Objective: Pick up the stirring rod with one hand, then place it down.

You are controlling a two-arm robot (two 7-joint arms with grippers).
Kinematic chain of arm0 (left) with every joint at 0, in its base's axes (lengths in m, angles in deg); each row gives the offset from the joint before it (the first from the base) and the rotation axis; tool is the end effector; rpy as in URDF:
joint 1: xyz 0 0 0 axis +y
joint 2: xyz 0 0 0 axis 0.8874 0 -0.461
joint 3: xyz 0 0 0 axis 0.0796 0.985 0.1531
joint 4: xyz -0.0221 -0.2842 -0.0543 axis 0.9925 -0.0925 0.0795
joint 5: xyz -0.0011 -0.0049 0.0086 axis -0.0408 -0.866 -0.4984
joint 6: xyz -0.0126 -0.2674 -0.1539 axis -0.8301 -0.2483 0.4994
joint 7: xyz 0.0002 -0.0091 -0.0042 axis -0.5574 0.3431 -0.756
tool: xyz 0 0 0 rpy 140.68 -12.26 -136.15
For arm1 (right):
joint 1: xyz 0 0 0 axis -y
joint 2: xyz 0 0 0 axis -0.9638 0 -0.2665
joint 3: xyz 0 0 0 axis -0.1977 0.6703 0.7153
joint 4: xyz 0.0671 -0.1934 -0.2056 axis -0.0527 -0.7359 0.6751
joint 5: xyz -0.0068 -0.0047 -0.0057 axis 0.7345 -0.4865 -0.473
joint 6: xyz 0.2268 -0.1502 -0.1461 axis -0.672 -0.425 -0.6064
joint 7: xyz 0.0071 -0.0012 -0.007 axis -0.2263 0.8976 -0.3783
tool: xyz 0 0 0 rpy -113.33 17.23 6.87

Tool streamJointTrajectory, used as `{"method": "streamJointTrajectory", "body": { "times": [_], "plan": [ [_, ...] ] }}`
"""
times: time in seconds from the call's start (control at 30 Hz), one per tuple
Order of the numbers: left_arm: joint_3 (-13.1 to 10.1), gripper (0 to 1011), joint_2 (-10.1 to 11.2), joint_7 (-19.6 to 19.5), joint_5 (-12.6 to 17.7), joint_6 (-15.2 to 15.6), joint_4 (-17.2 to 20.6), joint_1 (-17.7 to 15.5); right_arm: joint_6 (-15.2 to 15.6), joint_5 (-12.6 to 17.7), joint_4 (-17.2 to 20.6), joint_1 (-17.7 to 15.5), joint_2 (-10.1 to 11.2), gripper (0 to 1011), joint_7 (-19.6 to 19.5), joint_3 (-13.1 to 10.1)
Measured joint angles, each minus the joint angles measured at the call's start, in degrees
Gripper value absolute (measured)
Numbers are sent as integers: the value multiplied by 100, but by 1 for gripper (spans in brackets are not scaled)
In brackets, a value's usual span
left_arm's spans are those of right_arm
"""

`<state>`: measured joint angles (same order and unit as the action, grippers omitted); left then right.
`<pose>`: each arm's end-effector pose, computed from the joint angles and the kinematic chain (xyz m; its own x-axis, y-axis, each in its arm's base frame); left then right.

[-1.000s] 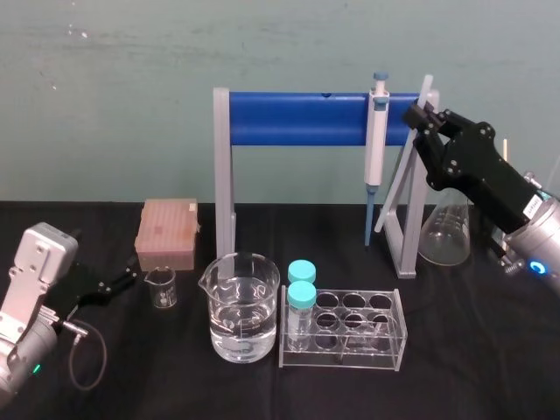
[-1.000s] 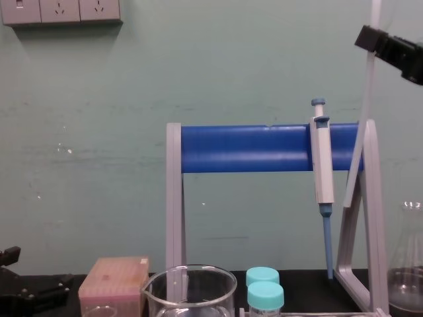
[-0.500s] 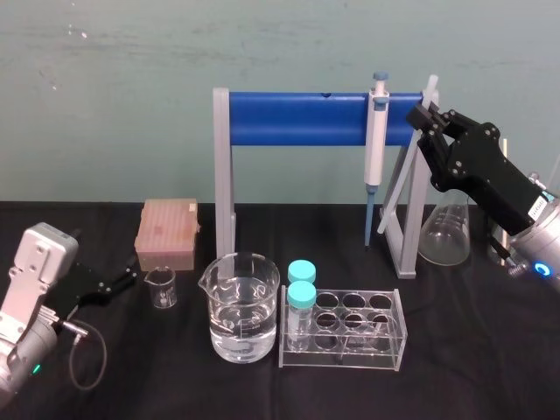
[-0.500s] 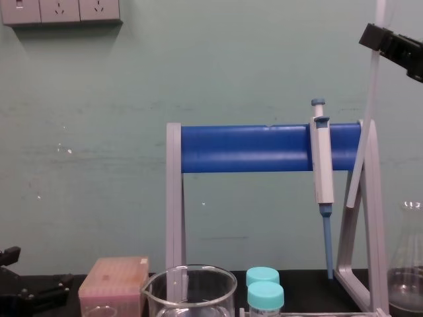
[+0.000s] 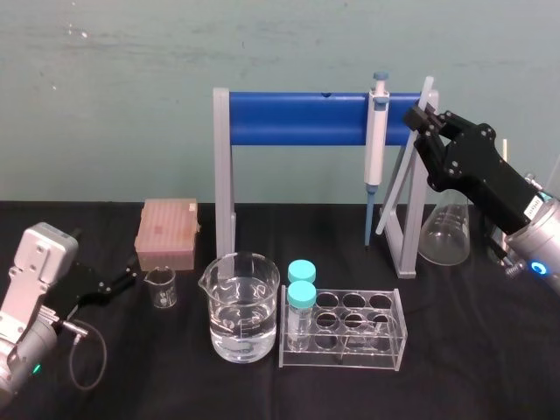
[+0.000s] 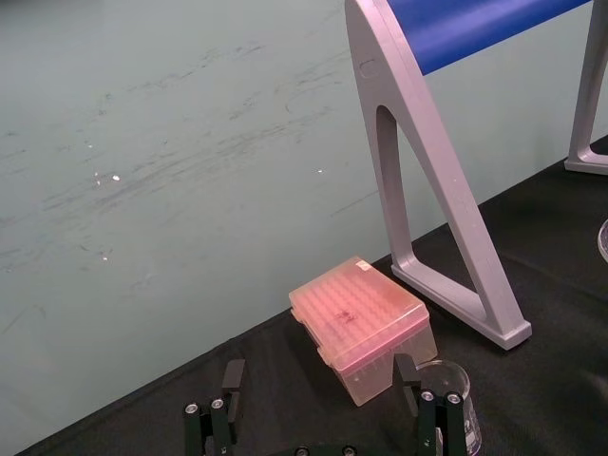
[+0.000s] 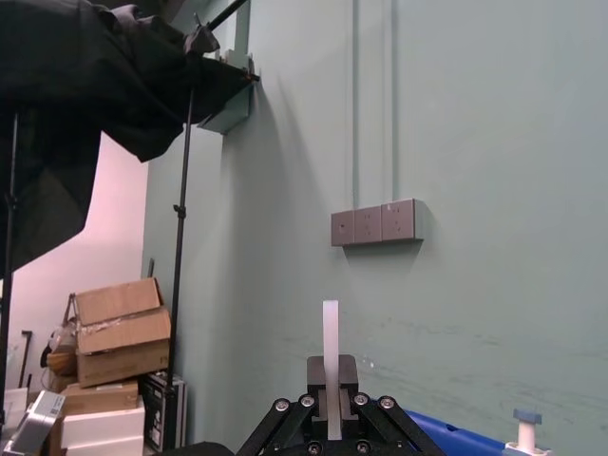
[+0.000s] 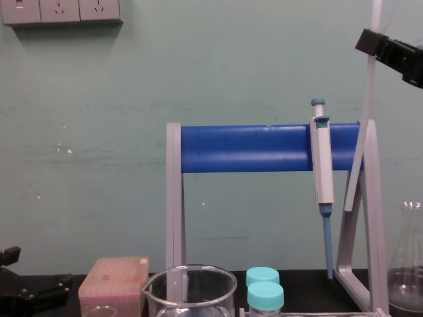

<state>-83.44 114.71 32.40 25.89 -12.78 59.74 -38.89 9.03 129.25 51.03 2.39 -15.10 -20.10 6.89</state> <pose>0.3581 0.0826 -0.3023 0.2923 0.8802 0.3738 -0.9552 0.2874 0.0702 0.3995 -0.0723 -0.2038 0.7493 -0.6562 0.0894 0.5563 0.6968 0.4527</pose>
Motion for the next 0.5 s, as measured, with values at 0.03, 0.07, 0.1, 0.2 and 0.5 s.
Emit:
{"method": "streamJointTrajectory", "body": {
  "times": [0.03, 0.07, 0.1, 0.2, 0.5],
  "plan": [
    [0, 1000, 0, 0, 0, 0, 0, 0, 1, 0, -2, 2, 0, 67, 0, 2],
    [0, 1000, 0, 0, 0, 0, 0, 0, 2, -1, -4, 4, -1, 67, 1, 4],
    [0, 1000, 0, 0, 0, 0, 0, 0, 3, -2, -6, 4, -1, 67, 2, 7],
    [0, 1000, 0, 0, 0, 0, 0, 0, 6, -6, -3, 3, -1, 67, 2, 10],
    [0, 1000, 0, 0, 0, 0, 0, 0, 16, -15, 38, -40, 8, 67, -8, 16]
  ]
}}
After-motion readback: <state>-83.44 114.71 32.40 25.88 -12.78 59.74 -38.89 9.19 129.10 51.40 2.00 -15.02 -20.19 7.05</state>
